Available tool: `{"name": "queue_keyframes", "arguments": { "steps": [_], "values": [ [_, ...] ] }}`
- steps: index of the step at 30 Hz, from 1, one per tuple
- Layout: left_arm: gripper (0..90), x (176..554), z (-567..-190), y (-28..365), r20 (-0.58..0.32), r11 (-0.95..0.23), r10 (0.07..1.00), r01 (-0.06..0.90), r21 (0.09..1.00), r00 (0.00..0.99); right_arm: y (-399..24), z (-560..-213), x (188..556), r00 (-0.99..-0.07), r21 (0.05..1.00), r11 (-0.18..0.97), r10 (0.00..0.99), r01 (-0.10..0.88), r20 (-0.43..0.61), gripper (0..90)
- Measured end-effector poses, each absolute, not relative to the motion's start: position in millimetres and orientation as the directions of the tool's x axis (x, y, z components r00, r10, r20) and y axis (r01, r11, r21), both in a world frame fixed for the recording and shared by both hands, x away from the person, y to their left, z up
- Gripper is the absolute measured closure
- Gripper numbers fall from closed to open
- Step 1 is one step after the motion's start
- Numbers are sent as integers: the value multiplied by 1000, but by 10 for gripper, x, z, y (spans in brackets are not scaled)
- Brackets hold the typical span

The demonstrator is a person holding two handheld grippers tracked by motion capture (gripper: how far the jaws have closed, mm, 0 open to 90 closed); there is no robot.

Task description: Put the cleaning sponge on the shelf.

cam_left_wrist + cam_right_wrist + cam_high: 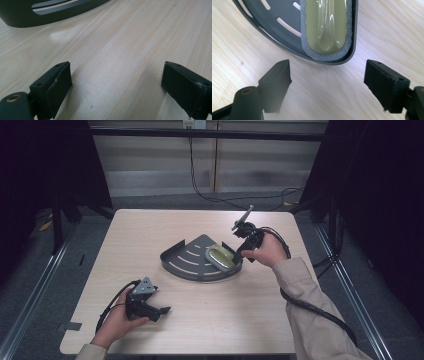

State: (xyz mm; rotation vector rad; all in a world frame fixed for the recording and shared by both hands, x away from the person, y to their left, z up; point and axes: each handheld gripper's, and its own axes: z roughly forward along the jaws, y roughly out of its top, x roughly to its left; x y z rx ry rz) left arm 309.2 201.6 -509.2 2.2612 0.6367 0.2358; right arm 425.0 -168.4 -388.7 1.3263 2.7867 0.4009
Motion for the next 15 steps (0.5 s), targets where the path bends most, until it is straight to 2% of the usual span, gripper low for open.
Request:
{"name": "queue_keyframes", "arguments": {
  "steps": [15],
  "values": [
    [90,3092,-5095,2015,-26,-583,513,371,723,858,-1874,-3914,4102,-639,255,602,763,756,93,213]
  ]
}}
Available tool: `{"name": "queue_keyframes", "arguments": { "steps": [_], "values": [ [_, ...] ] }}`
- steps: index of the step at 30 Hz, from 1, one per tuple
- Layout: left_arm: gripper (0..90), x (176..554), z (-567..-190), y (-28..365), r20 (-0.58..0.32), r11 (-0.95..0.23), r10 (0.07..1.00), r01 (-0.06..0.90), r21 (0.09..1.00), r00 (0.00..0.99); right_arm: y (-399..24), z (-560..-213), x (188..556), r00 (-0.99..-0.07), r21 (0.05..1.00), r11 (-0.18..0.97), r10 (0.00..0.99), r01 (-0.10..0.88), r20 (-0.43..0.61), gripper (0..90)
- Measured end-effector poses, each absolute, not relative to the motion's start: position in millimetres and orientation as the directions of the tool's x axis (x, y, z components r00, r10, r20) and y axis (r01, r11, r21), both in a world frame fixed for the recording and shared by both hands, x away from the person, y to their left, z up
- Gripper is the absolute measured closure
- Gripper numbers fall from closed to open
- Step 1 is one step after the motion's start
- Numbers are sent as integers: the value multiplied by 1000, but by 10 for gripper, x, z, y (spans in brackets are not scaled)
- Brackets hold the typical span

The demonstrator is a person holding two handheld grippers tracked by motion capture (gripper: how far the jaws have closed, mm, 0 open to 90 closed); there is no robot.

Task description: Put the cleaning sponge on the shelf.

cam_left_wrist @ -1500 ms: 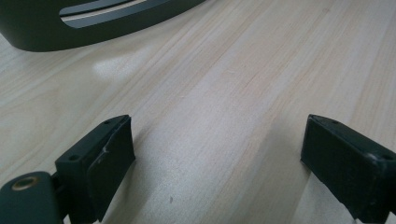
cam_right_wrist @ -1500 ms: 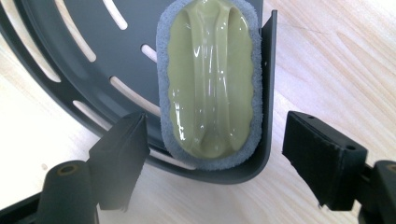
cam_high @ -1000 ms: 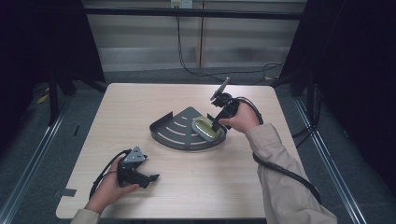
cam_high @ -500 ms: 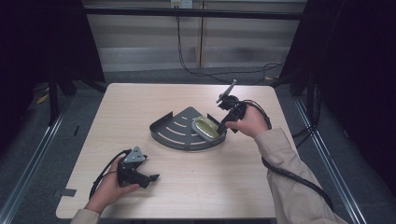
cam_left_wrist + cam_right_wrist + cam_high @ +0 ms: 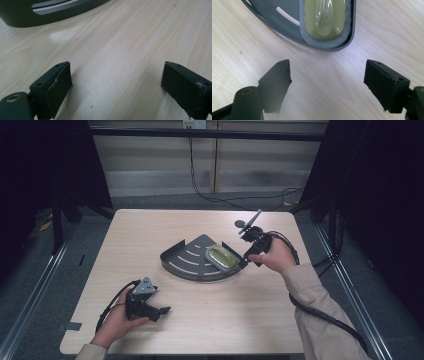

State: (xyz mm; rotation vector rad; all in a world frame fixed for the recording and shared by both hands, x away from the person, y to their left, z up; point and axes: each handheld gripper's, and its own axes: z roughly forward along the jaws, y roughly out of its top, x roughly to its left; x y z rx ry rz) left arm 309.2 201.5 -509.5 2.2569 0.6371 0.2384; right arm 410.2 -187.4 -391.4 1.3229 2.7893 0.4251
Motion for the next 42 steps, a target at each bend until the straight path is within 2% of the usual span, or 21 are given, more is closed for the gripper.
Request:
{"name": "queue_keyframes", "arguments": {
  "steps": [42],
  "values": [
    [90,3090,-5095,2015,-32,-582,514,375,721,857,-2235,-4198,3621,-672,292,622,732,727,112,214]
  ]
}}
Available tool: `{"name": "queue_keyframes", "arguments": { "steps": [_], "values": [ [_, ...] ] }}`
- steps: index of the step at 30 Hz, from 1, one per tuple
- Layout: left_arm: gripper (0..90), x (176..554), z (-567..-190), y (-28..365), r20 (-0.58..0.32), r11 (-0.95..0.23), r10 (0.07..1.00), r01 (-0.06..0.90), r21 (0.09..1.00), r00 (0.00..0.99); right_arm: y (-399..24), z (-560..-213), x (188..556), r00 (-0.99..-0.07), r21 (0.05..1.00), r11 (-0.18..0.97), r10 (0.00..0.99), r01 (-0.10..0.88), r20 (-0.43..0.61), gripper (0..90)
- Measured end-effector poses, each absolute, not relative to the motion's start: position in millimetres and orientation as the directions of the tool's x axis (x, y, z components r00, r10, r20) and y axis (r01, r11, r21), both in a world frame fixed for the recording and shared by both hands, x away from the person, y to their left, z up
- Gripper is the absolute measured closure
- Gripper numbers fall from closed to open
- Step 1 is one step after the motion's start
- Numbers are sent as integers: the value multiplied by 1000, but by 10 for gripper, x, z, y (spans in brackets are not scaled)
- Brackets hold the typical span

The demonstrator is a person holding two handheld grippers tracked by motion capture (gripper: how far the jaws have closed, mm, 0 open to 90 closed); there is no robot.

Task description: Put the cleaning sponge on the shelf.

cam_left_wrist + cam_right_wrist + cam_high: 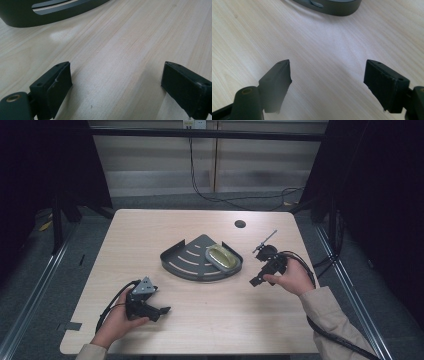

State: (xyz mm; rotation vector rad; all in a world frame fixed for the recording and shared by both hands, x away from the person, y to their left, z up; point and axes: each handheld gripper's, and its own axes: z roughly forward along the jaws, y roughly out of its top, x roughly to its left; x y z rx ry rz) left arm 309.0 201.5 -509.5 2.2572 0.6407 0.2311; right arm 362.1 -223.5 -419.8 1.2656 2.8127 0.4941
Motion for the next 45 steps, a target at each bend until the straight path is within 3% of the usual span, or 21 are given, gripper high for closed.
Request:
{"name": "queue_keyframes", "arguments": {
  "steps": [33,45],
  "values": [
    [90,3089,-5097,2014,-34,-579,514,376,723,857,-2535,-4515,3177,-680,257,641,726,723,102,198],
    [90,3089,-5097,2014,-33,-580,514,375,723,857,-2694,-4677,3013,-668,305,611,732,730,132,187]
  ]
}}
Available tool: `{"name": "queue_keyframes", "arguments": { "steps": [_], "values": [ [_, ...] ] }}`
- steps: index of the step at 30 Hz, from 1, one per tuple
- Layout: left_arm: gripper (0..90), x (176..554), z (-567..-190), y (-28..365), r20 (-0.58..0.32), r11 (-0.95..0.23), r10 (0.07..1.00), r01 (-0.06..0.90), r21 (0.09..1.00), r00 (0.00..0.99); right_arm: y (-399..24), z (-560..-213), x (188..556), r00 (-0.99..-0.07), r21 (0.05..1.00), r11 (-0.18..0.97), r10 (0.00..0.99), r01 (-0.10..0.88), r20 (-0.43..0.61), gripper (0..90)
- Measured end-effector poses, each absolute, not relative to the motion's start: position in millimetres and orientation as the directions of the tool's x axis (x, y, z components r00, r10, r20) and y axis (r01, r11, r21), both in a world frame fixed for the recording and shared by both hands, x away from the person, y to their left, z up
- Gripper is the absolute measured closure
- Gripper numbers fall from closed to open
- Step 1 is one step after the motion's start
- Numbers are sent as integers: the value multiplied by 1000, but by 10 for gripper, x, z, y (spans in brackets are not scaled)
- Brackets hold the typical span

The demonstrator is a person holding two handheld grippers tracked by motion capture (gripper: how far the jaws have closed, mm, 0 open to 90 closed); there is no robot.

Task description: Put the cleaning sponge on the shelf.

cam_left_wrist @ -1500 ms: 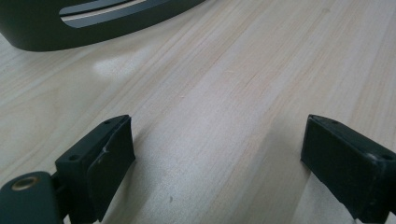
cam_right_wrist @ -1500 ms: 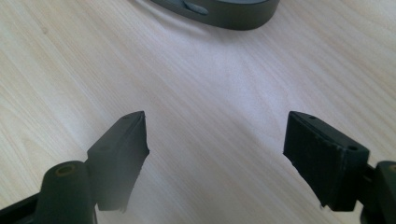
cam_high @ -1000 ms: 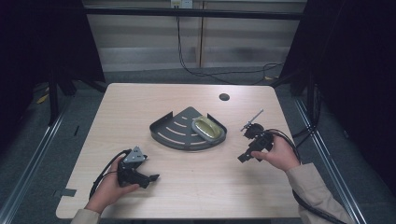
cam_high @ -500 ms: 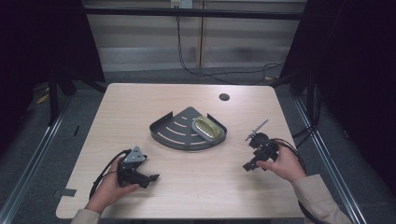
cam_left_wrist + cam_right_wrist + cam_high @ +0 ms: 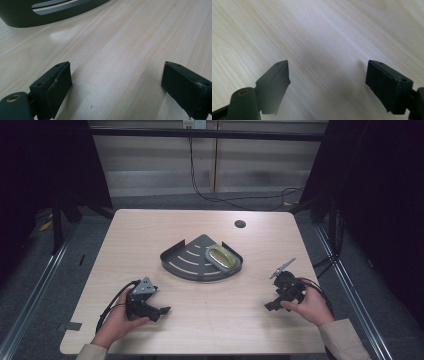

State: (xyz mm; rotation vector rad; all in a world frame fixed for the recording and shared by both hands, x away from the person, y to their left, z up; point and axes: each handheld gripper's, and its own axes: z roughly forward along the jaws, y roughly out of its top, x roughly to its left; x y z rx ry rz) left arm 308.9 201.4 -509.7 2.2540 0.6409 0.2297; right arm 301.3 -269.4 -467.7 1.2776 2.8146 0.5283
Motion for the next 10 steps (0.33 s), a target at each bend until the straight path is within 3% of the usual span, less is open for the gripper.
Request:
{"name": "queue_keyframes", "arguments": {
  "steps": [10],
  "values": [
    [90,3089,-5097,2013,-34,-579,514,376,723,857,-2785,-4766,2893,-662,345,595,741,726,117,185]
  ]
}}
